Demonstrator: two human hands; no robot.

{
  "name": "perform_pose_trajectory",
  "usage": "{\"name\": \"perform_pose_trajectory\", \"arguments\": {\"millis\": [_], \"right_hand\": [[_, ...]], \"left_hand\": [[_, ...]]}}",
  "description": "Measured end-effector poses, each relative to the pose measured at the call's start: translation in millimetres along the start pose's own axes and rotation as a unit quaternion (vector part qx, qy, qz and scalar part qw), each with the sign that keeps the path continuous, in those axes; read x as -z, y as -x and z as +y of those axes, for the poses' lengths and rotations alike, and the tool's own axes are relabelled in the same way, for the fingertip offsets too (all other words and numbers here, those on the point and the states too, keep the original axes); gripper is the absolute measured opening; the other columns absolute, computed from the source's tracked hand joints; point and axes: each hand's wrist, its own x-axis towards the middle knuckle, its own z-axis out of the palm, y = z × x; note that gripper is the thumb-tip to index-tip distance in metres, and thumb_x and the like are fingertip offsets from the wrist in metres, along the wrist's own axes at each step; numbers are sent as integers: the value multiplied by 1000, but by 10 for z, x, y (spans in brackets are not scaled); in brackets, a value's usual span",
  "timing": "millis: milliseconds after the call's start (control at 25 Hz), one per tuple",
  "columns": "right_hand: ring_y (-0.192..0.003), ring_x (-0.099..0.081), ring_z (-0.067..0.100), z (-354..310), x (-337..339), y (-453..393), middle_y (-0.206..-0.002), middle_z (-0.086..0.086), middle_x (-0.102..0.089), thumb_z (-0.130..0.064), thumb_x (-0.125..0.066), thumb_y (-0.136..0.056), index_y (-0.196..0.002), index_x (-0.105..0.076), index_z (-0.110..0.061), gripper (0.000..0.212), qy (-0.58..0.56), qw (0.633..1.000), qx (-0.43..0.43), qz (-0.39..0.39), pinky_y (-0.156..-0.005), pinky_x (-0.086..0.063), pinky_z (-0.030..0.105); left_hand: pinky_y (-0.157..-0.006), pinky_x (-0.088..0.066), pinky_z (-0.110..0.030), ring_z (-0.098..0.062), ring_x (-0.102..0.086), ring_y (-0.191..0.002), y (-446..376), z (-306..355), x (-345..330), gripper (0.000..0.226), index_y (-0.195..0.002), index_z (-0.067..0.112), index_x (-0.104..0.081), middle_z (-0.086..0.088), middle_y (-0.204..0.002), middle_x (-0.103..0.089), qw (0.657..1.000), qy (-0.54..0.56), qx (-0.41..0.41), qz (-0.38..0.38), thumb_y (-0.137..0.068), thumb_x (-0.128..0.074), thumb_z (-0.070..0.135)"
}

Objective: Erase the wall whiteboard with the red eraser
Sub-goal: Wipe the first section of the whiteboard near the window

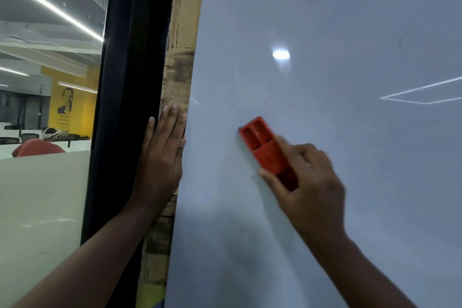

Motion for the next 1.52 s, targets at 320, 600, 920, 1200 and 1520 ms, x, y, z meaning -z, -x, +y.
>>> {"name": "perform_pose_trajectory", "arguments": {"millis": [320, 600, 920, 1200, 1520], "right_hand": [[-91, -53, 23, 2, 17, 176, -104, 4, -60, -40, -78, -88, -141, -62, -17, 61, -14, 995, -90, 35, -72, -53, 40], [-86, -60, 23, -642, -336, 770, -109, 3, -67, -45, -81, -84, -139, -63, -19, 63, 13, 989, 112, -95, -67, -52, 36], [-91, -61, 23, -155, -12, 362, -105, -5, -64, -46, -83, -82, -138, -65, -28, 61, -28, 999, -15, -41, -73, -53, 36], [-90, -55, 19, 75, 133, 434, -101, -1, -60, -40, -84, -84, -140, -64, -21, 63, -14, 992, -125, 26, -71, -49, 32], [-87, -59, 24, -695, -407, 951, -110, 2, -65, -43, -74, -88, -140, -64, -21, 57, -39, 994, 69, -74, -67, -50, 39]], "left_hand": [[-132, -16, -55, -33, -27, -160, 17, 5, -7, 48, -160, -1, -39, -17, -170, -33, 1000, -5, -4, 9, -112, -40, 5], [-133, -13, -52, -30, -22, -162, 20, 12, 23, 50, -162, 0, -36, -16, -171, -30, 1000, 0, 6, -8, -112, -39, 8], [-132, -16, -53, -33, -27, -160, 29, -12, -11, 48, -159, -2, -40, -19, -169, -33, 1000, -1, -2, 11, -112, -40, 6], [-132, -18, -55, -31, -28, -160, 143, 36, -20, 46, -157, -2, -43, -17, -168, -36, 1000, 9, 7, 24, -112, -40, 6], [-132, -16, -52, -34, -31, -158, 279, 38, -11, 47, -157, -3, -43, -19, -167, -36, 1000, -1, 6, 14, -111, -41, 5]]}}
